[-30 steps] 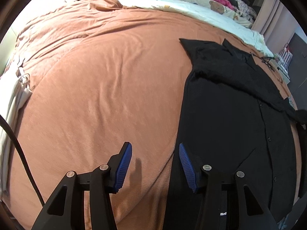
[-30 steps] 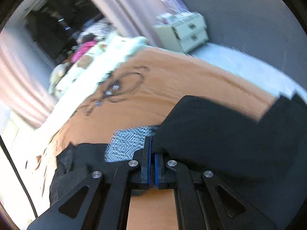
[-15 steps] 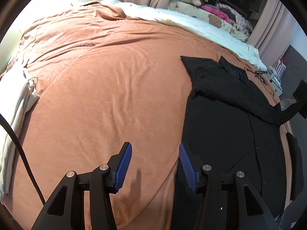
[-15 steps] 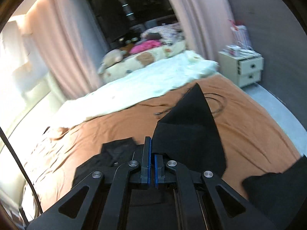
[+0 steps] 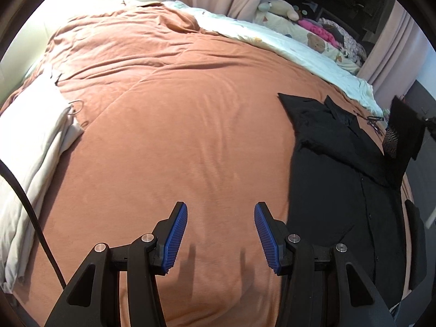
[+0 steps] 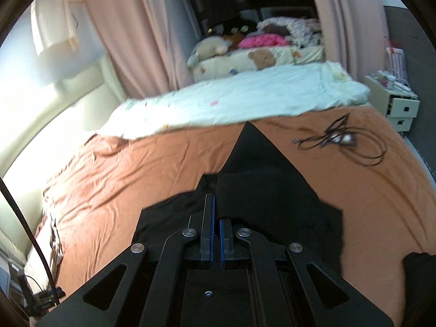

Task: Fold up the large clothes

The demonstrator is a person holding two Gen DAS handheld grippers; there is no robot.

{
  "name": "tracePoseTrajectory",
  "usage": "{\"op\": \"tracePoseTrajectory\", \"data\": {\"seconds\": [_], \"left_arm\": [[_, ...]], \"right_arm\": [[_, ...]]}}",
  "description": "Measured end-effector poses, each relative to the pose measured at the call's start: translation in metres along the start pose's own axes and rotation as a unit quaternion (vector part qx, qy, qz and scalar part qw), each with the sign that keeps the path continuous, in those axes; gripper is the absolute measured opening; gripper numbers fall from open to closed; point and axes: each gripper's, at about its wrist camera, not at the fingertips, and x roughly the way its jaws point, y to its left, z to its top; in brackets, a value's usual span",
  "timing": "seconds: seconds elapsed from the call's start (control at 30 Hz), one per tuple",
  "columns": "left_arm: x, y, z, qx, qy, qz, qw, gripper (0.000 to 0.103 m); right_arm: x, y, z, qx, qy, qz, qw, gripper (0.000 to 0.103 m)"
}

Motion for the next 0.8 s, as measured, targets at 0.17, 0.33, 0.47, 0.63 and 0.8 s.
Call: {"op": "tracePoseTrajectory", "data": {"seconds": [0.17,0.33,0.47,0.63,0.8], "left_arm": [[-0.001,0.014,-0.002,-0.009,0.000,0.002,1.0000,0.054],[0.004,0.014,-0.003,-0.004,0.004,-0.004,1.0000,0.054],[0.011,0.008,-0.003,0.001,0.008,-0.017,0.9998,0.054],[0.016,0.002,-0.002,0.011,0.013,-0.027,0.9995,0.054],[0.018,0.003,-0.002,0.014,0.015,-0.028,0.9994,0.054]], "right_arm": [[0.073,0.007,-0.030,-0.025,0.147,-0.006,0.989,0.000],[0.084,-0.026,-0.052,-0.002,0.192,0.033,0.981,0.015],[0.065,-0.059,-0.050,0.035,0.174,0.040,0.983,0.056],[0.039,-0.108,-0.054,0.095,0.160,0.041,0.982,0.056],[0.035,-0.168,-0.074,0.191,0.159,-0.002,0.969,0.056]]}}
